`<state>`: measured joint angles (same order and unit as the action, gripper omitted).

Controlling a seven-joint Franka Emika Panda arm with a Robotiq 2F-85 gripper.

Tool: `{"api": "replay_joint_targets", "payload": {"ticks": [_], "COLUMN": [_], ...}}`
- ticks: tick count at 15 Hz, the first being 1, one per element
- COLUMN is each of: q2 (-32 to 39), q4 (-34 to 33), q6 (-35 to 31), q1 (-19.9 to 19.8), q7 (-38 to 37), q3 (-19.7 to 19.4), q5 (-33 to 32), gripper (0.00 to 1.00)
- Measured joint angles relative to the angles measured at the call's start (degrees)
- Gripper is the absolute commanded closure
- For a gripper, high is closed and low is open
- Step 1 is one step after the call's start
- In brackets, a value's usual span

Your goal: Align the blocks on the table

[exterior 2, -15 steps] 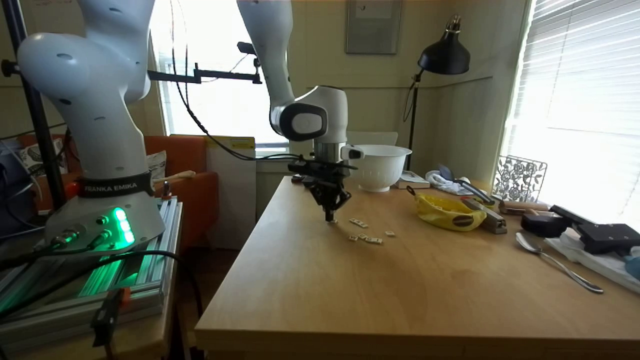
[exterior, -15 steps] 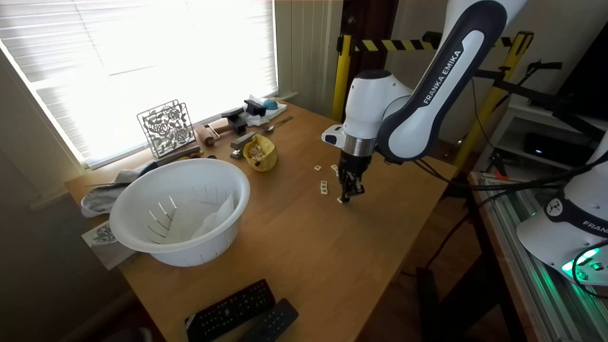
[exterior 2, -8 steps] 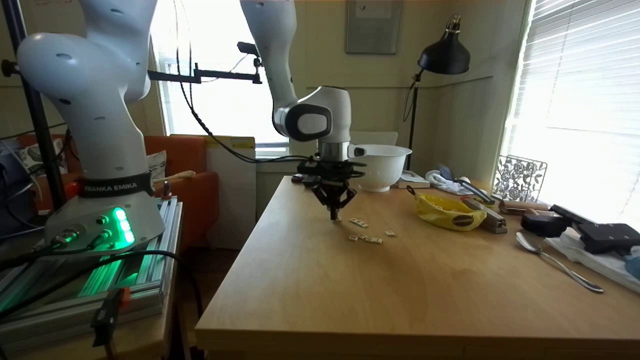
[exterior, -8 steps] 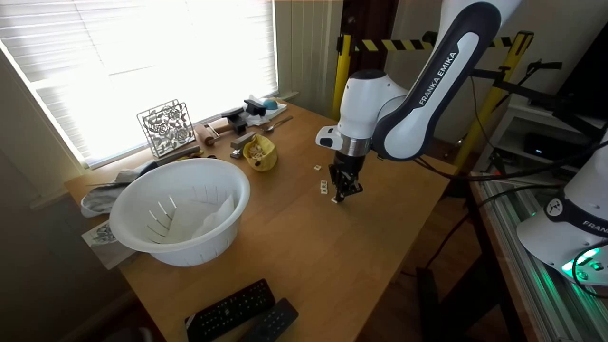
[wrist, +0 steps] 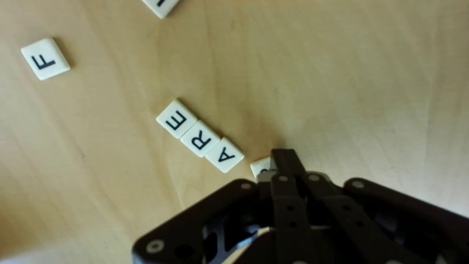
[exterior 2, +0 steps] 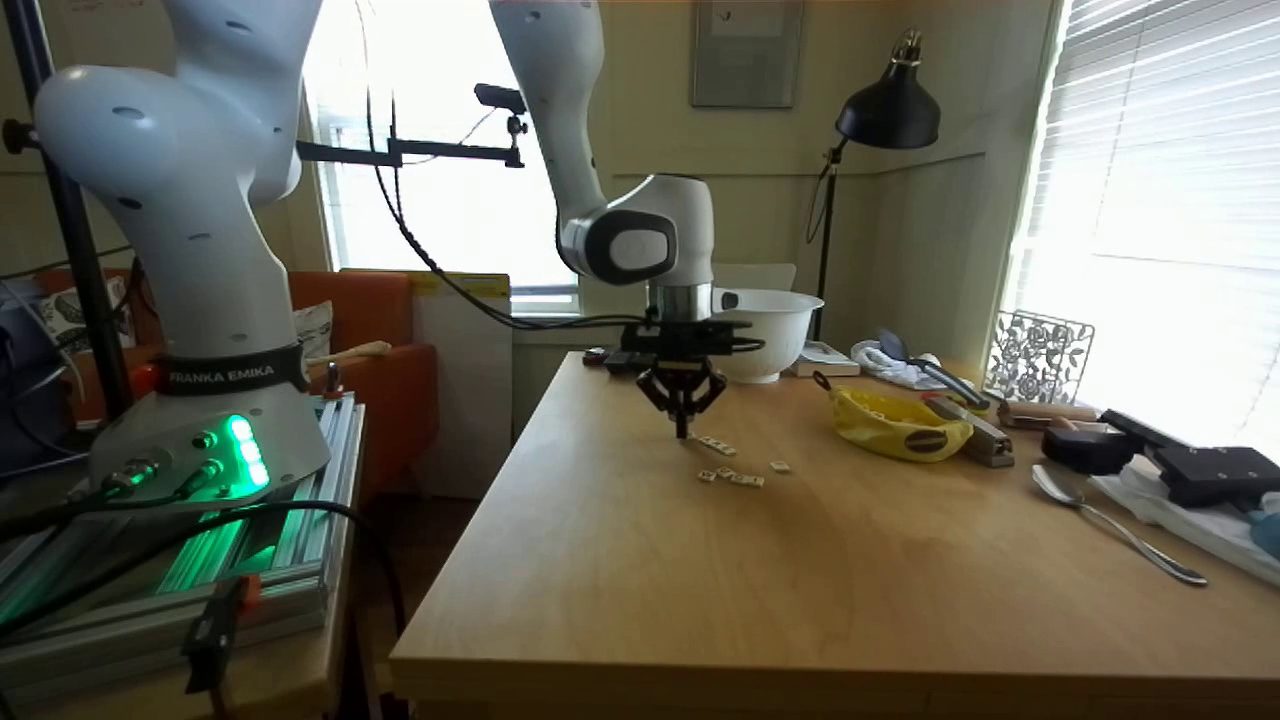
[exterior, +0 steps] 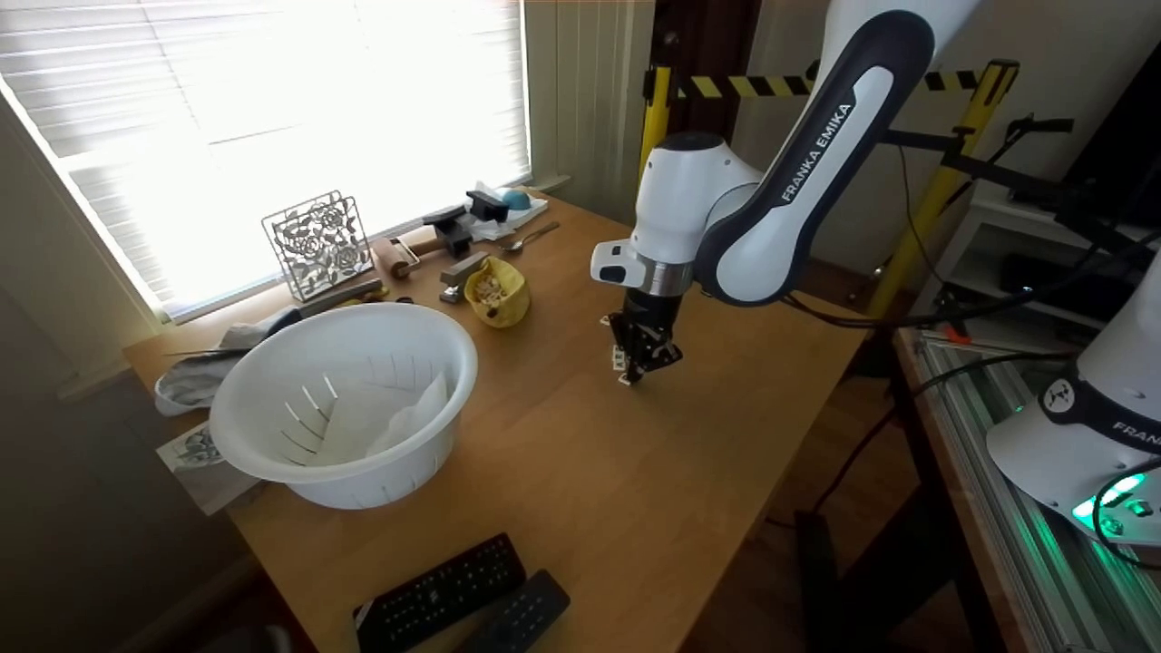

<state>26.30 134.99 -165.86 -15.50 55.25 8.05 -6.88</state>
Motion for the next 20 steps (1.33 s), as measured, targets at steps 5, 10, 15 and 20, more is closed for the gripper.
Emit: {"api": "replay_joint_targets", "payload": {"ticks": [5, 10, 15, 20], "q2": [0.6, 0.7, 0.8, 0.8], "q4": [-1.1, -1.8, -2.4, -2.8], "q6": [0.5, 2.0, 3.2, 3.9], "q1": [0.0, 0.0, 0.3, 1.0], "q7": [5.7, 10.8, 13.8, 15.3], "q3": [0.1, 0.1, -0.4, -1.7], "q5": [0.0, 0.0, -0.1, -0.5], "gripper": [1.0, 1.0, 1.0, 1.0]}}
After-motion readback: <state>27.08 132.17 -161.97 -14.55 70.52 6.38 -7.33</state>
